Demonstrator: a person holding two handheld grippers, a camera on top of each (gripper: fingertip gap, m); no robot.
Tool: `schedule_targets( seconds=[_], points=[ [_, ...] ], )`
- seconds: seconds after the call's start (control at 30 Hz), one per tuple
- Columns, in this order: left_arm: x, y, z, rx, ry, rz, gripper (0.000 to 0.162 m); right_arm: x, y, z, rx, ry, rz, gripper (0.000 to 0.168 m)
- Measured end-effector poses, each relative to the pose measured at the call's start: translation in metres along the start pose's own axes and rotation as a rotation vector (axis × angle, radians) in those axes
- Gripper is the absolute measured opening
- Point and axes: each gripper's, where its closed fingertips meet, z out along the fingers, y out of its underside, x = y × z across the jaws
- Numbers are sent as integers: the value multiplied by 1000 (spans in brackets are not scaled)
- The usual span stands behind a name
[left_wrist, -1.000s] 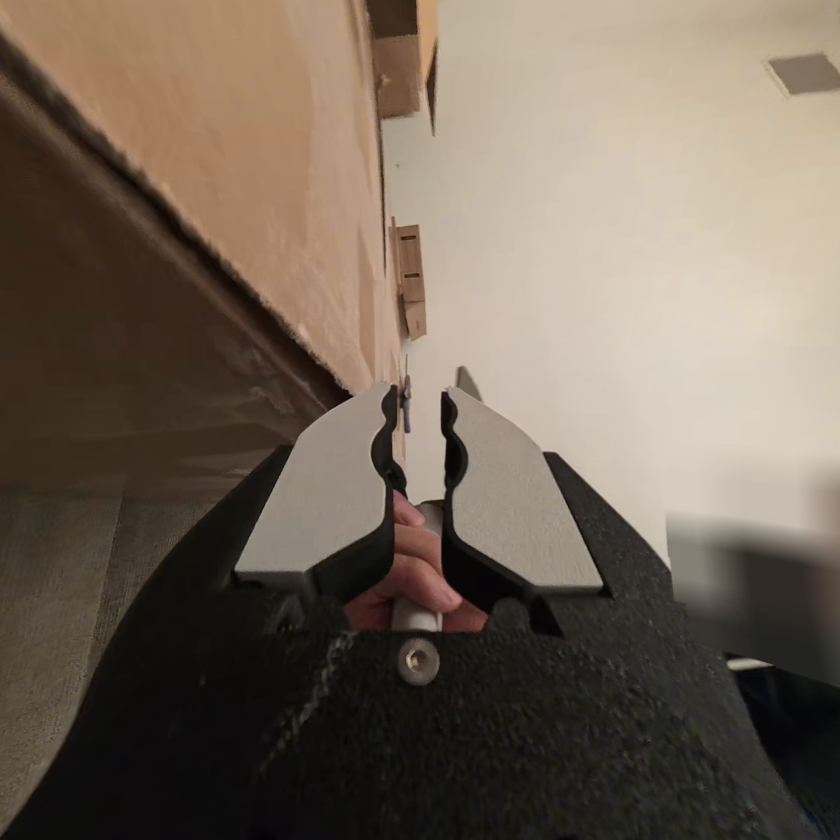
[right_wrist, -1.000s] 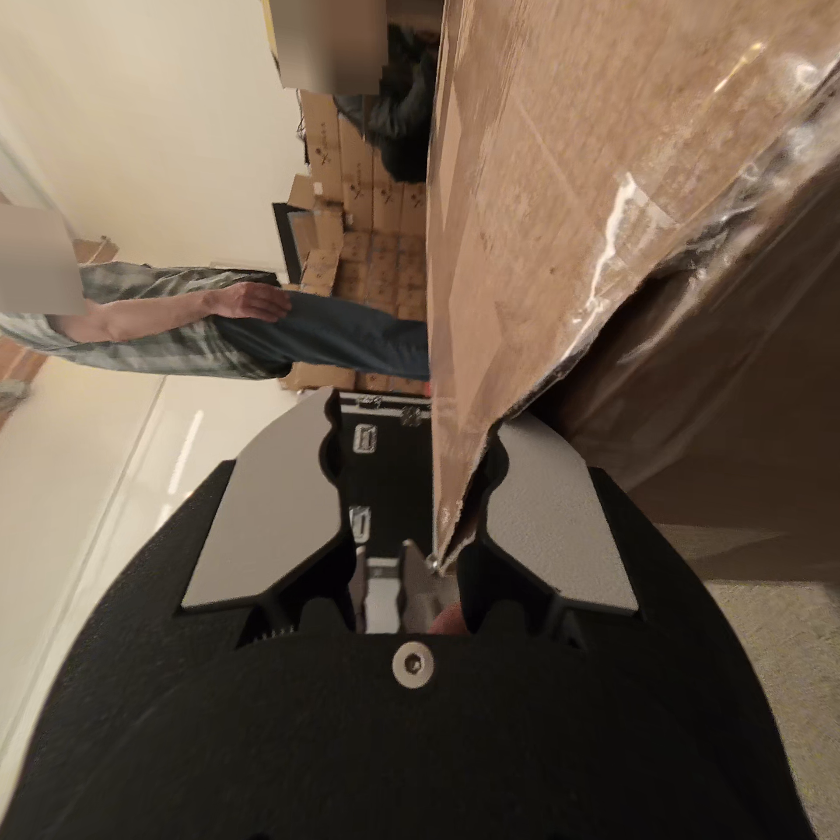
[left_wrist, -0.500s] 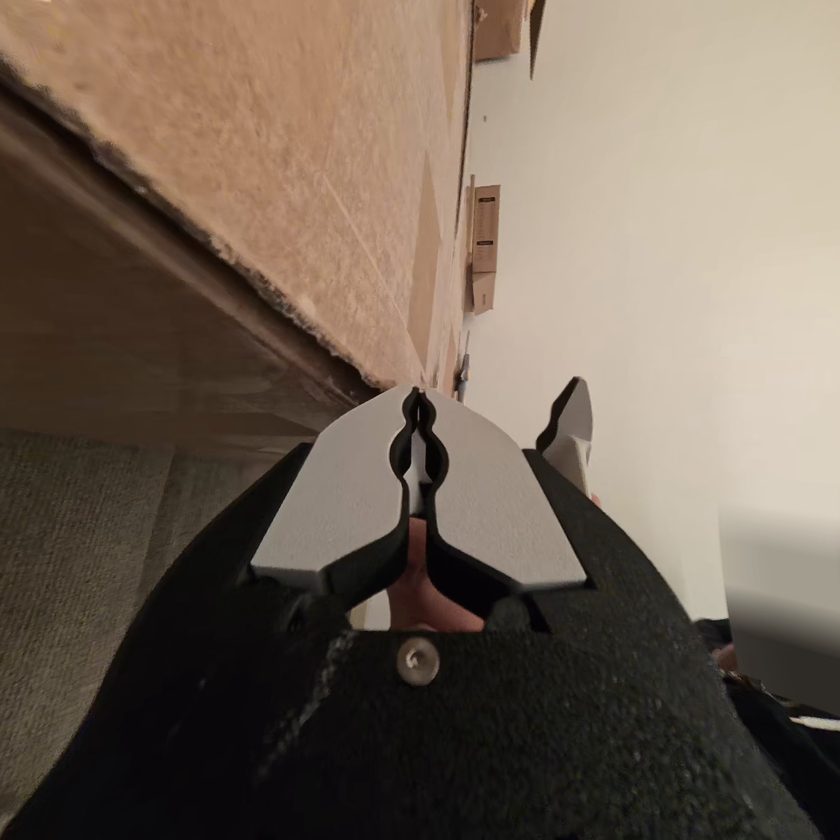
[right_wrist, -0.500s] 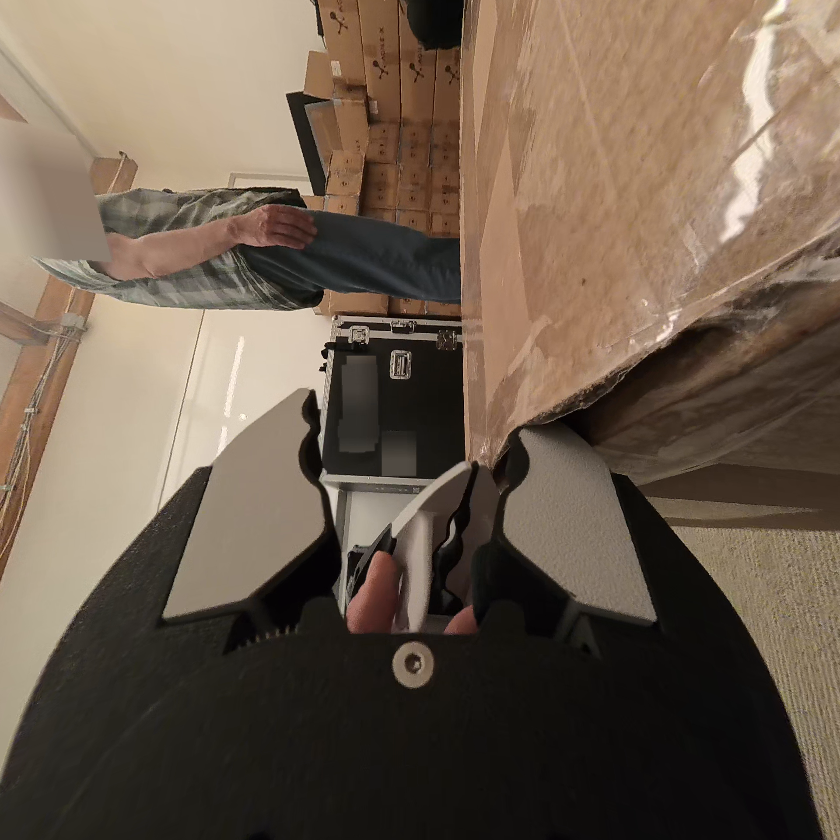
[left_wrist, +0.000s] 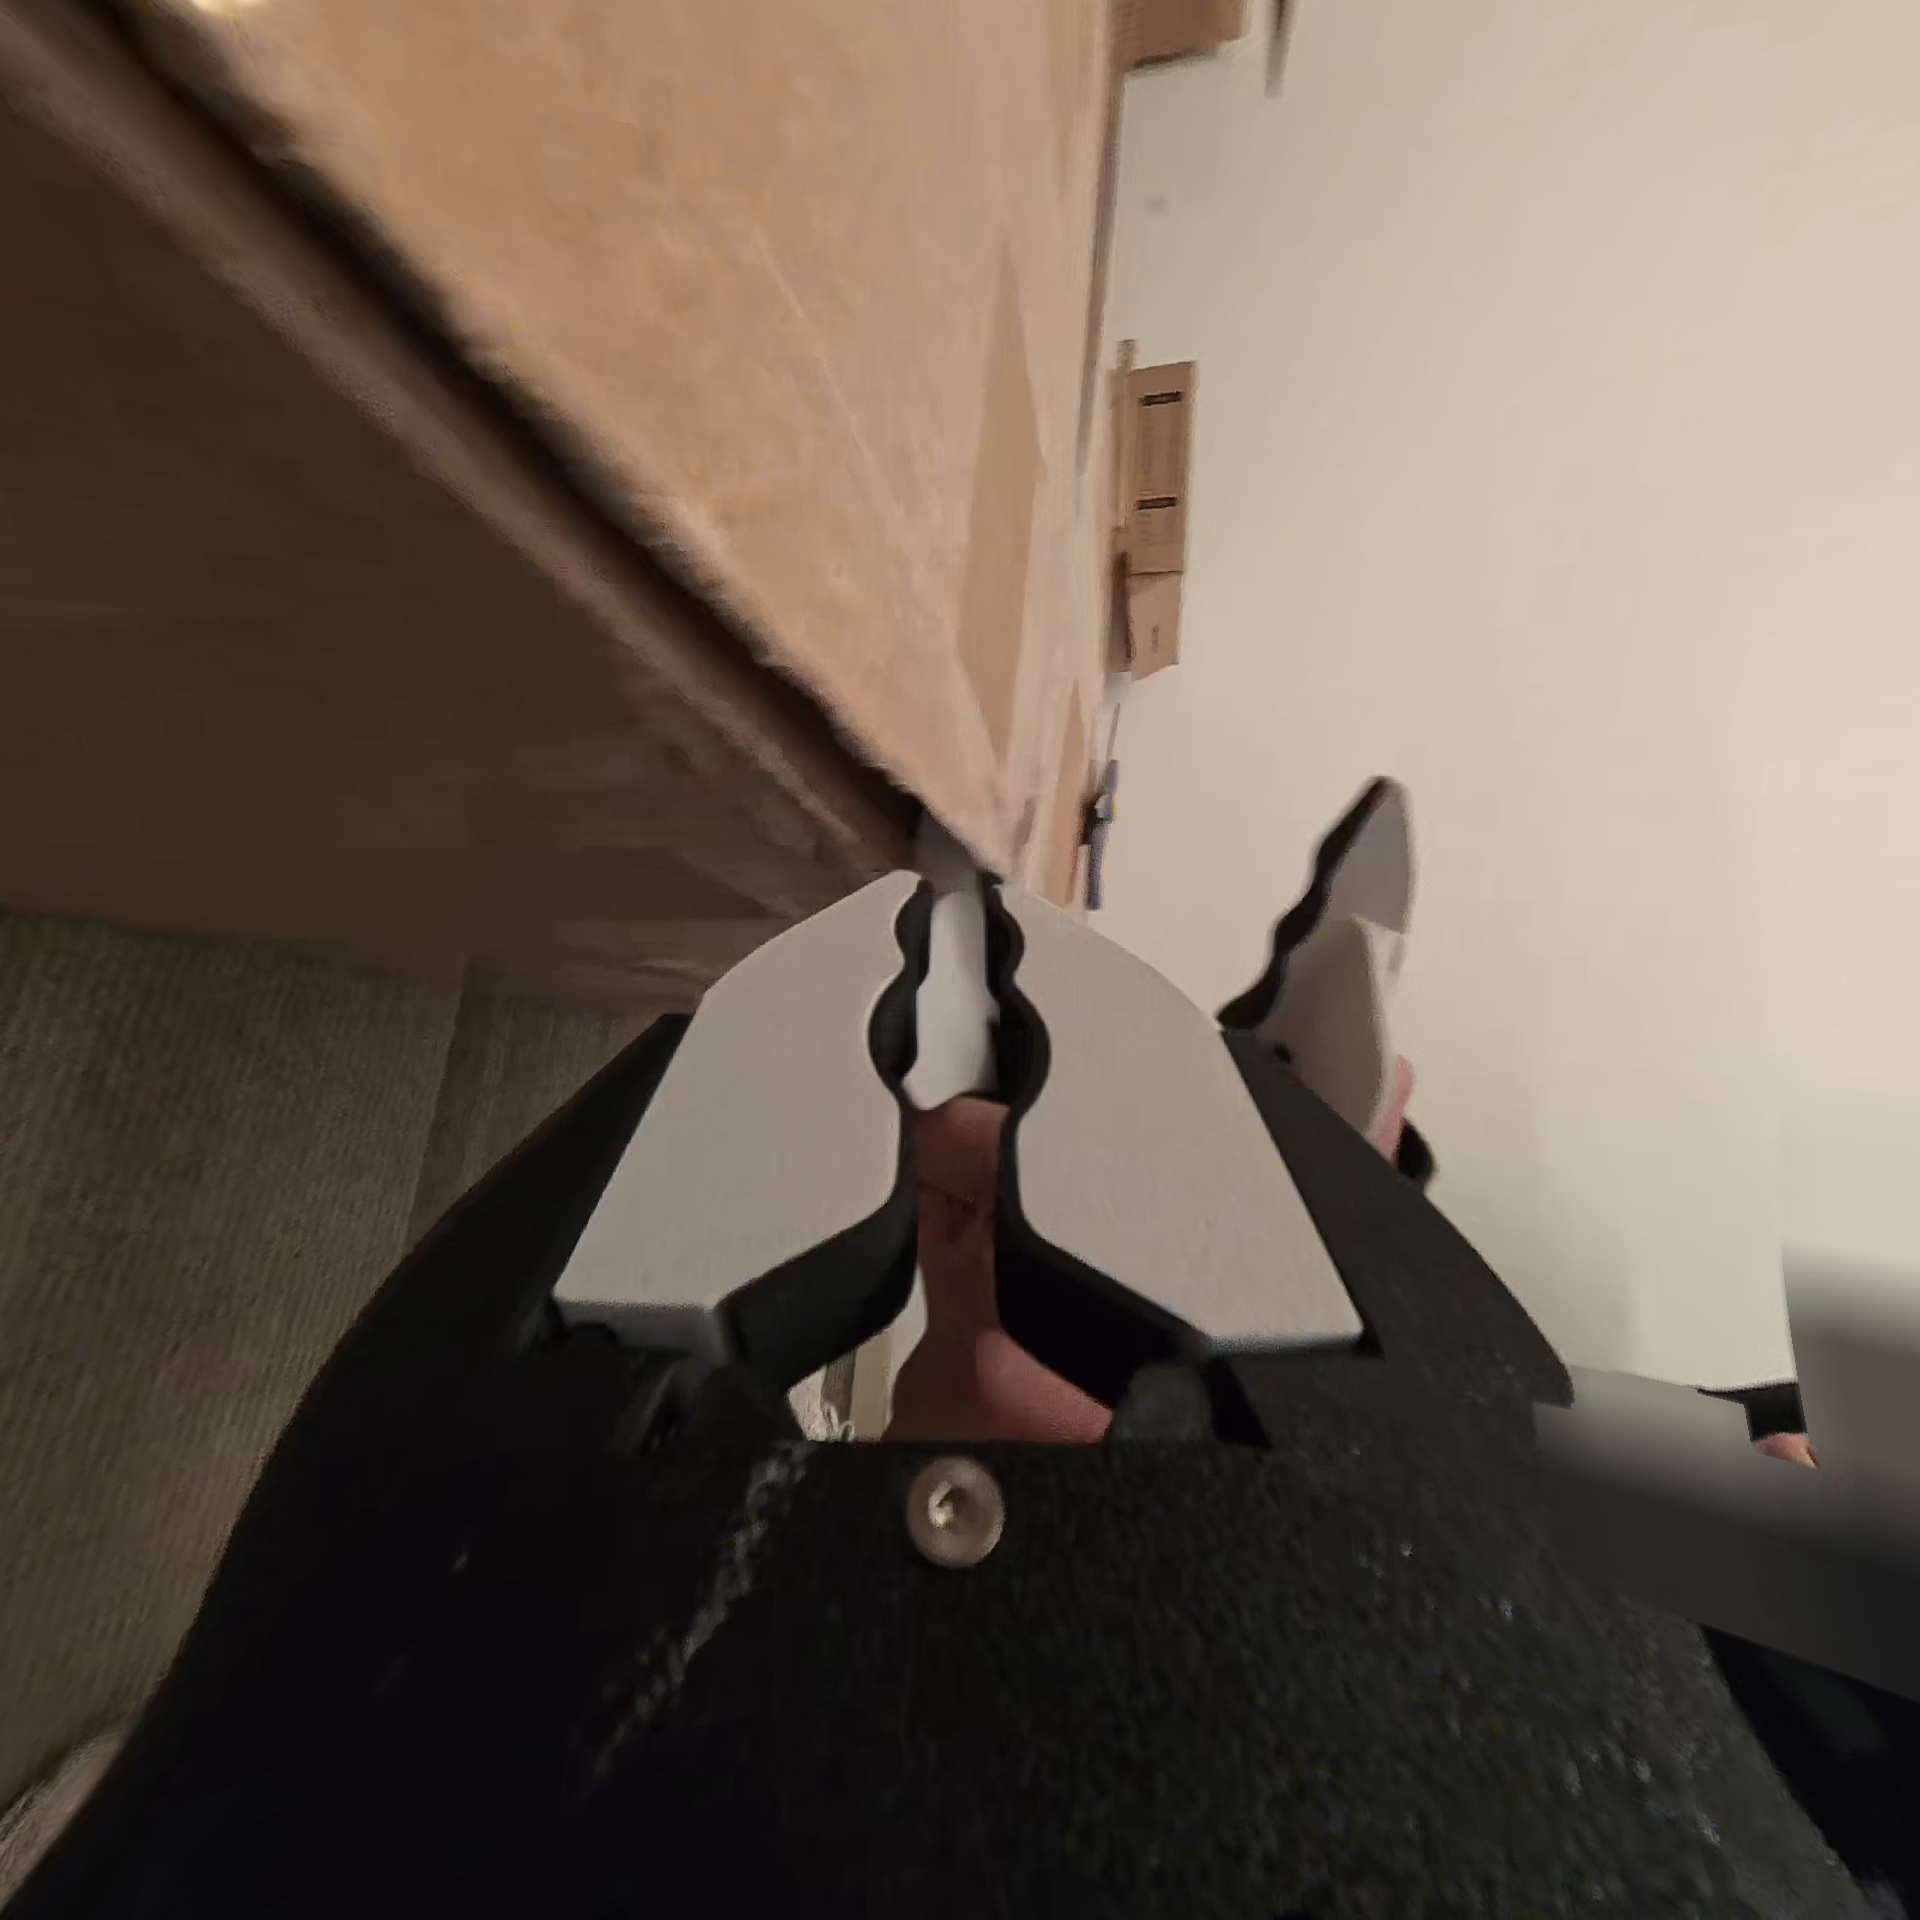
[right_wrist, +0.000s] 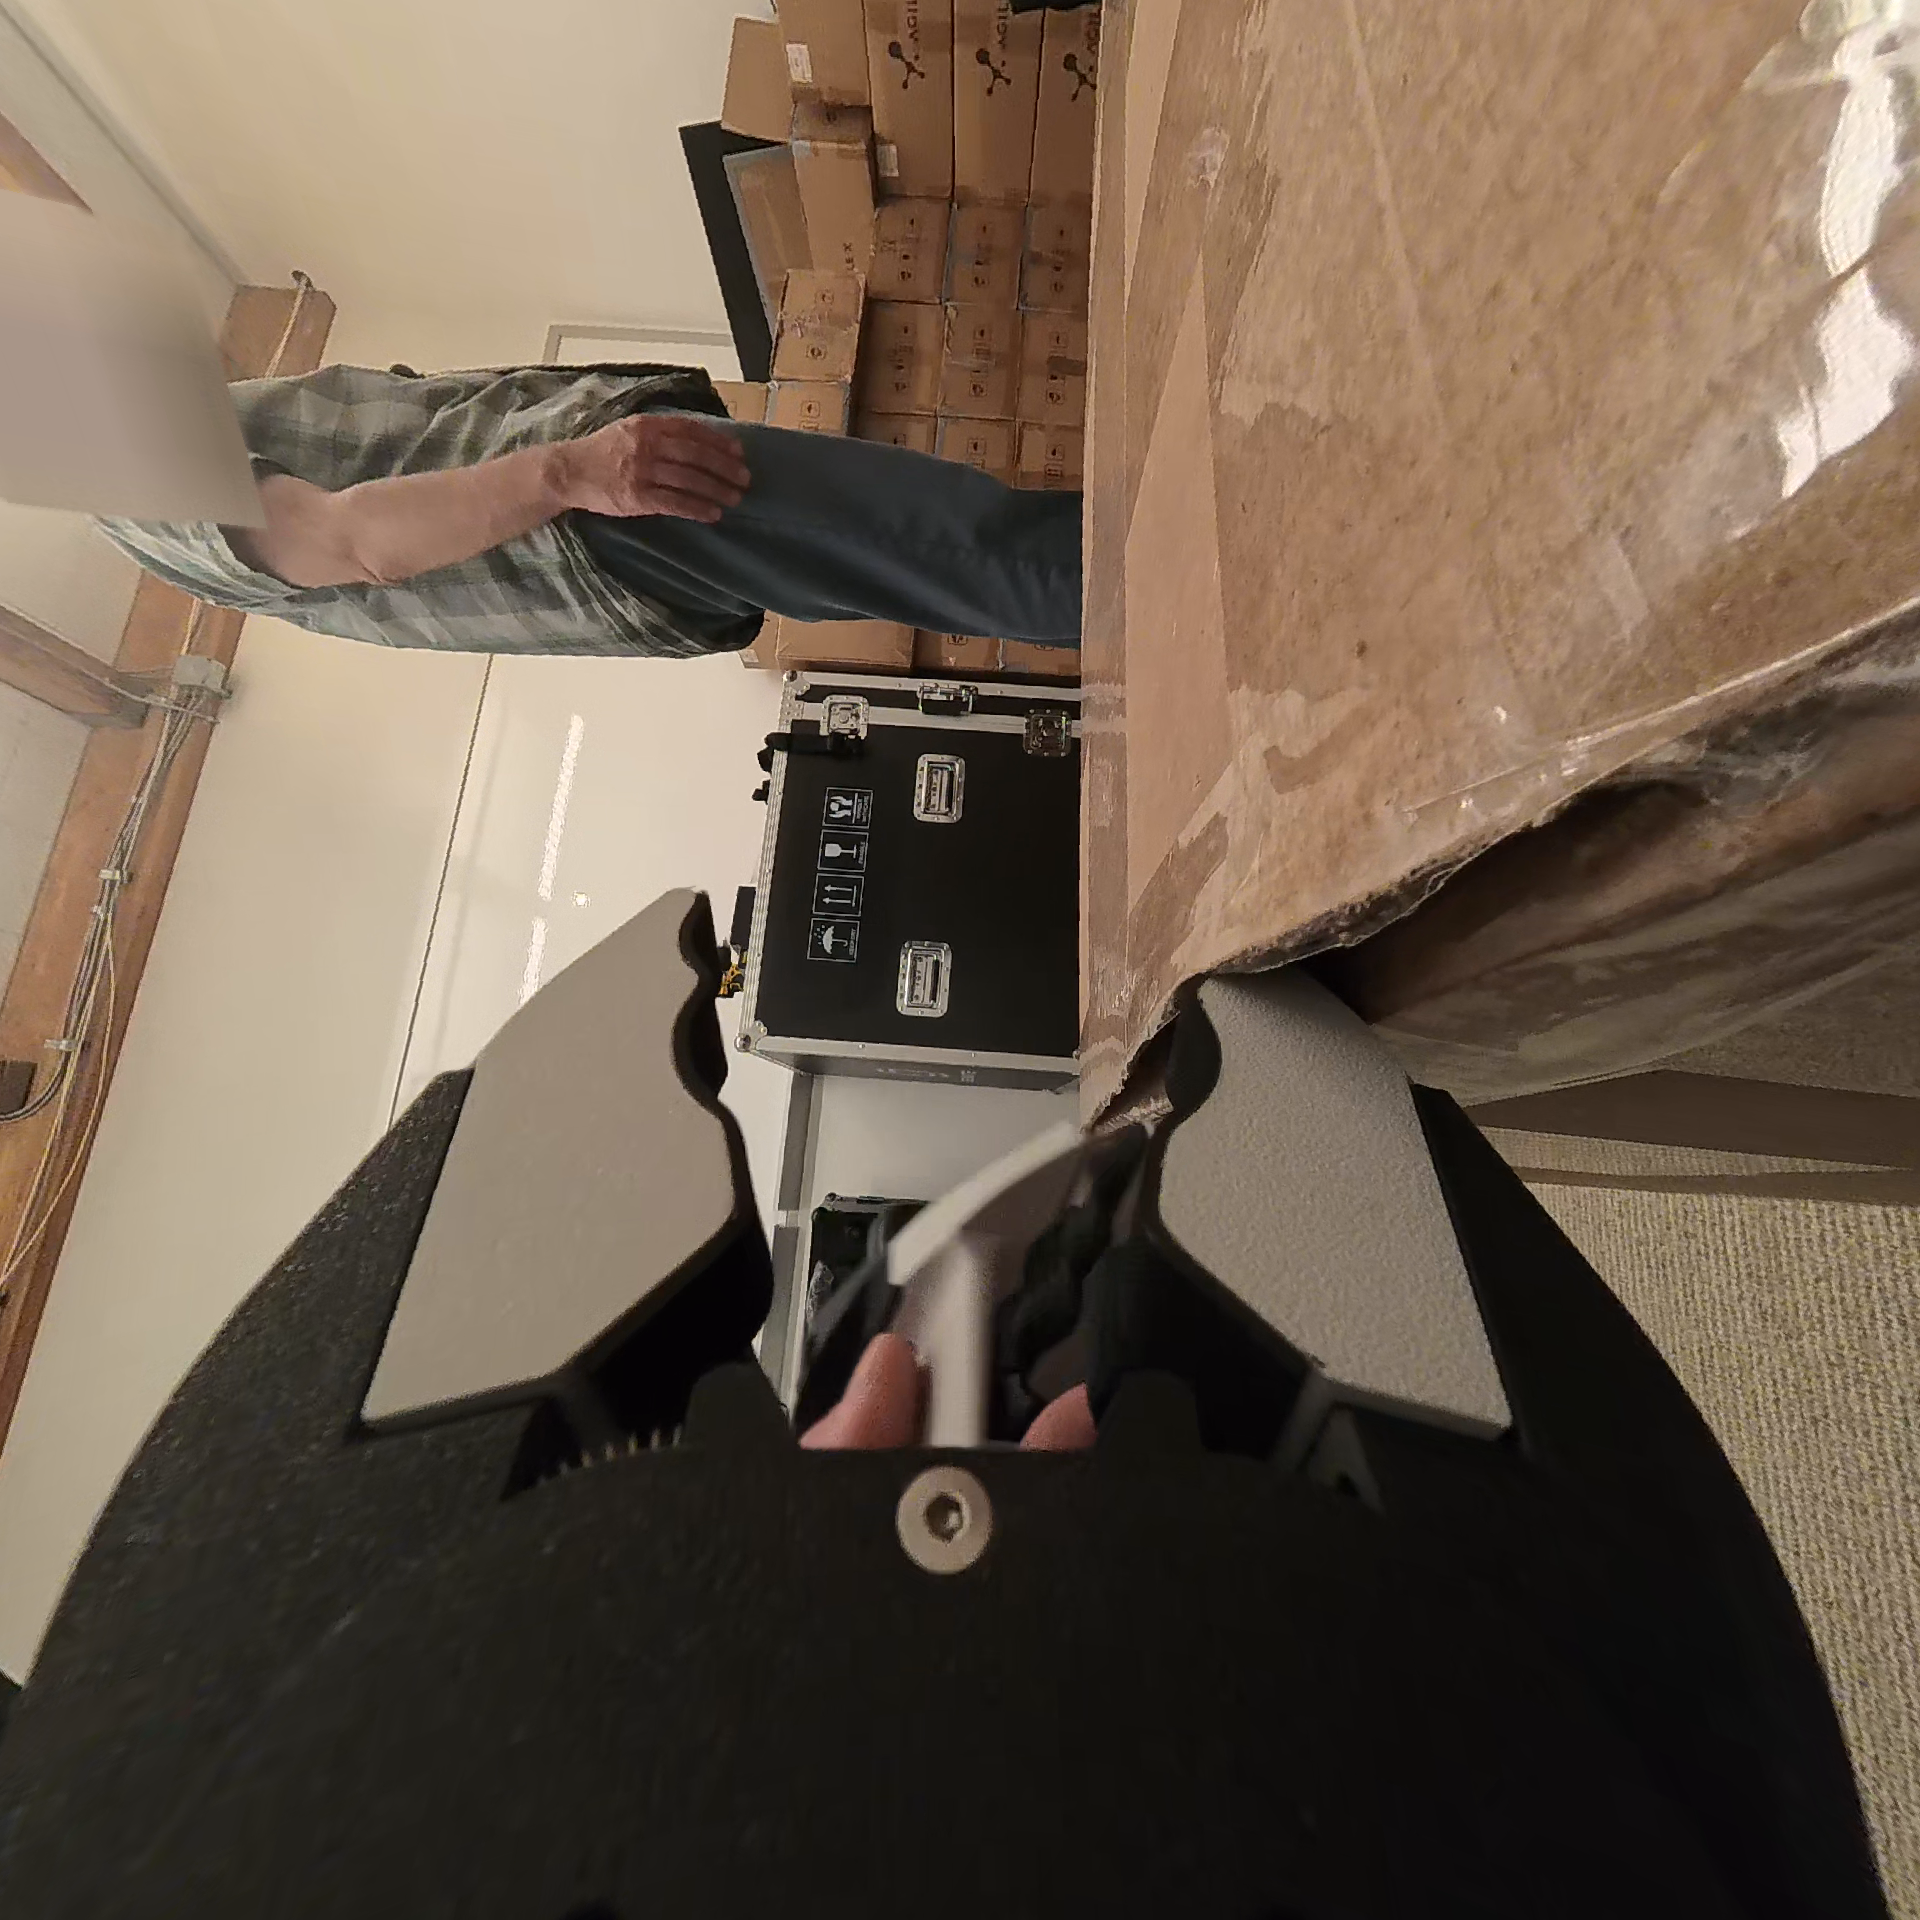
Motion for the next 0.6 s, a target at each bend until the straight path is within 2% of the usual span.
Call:
schedule_targets(
  seconds=[0.07,0.17,0.23,0.4,0.47,0.6],
  points=[
    [12,-1,1,18,45,44,16,0,0,0,-7,-3,1,82],
    [2,-8,3,51,28,5,41,-1,0,0,-8,-4,4,82],
    [5,-9,7,44,81,-27,38,0,0,0,-9,-4,4,82],
    [11,-8,20,11,72,-6,36,-1,1,0,-11,-11,-3,83],
    [-2,-9,23,12,0,-24,8,-1,1,0,-14,-12,-4,83],
    [0,-8,23,-16,83,-77,4,2,1,1,-7,23,-16,78]
  ],
)
